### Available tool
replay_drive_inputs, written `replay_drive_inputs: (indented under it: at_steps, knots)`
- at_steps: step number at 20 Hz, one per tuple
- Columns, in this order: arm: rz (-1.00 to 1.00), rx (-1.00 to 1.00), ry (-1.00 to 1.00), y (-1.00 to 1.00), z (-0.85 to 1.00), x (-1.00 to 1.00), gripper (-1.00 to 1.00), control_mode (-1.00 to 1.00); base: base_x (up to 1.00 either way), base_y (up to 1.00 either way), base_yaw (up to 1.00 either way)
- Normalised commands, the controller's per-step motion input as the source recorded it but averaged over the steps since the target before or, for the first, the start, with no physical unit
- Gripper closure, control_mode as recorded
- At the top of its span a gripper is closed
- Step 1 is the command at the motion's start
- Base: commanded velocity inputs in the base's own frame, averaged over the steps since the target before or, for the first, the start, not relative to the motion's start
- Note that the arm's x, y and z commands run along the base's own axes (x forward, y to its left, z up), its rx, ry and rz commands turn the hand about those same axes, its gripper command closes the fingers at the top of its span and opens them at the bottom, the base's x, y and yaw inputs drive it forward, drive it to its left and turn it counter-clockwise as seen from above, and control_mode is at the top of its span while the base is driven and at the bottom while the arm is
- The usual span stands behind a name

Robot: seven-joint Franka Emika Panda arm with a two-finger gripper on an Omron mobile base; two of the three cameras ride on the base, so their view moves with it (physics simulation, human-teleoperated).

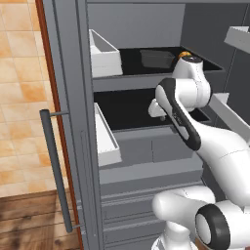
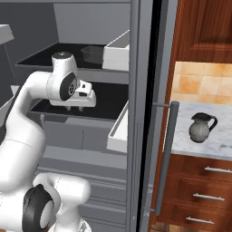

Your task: Move the tupperware and orange from the top shelf to the second highest shelf to make space. Then, place the pitcher from the counter on the cleared top shelf.

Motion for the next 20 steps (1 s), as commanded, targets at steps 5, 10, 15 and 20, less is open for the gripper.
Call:
replay_drive_inputs:
  at_steps: [5,10,15,20]
  knots:
    - [0.0,0.0,-0.14,-0.01,0.08,0.0,-1.0,-1.0,0.0,0.0,0.0]
    - [-0.02,0.0,-0.42,0.03,0.58,0.0,-1.0,-1.0,0.0,0.0,0.0]
    - [-0.03,0.0,-0.43,0.05,0.73,0.0,-1.0,-1.0,0.0,0.0,0.0]
    - [0.0,0.0,-0.08,0.01,0.86,0.0,-1.0,-1.0,0.0,0.0,0.0]
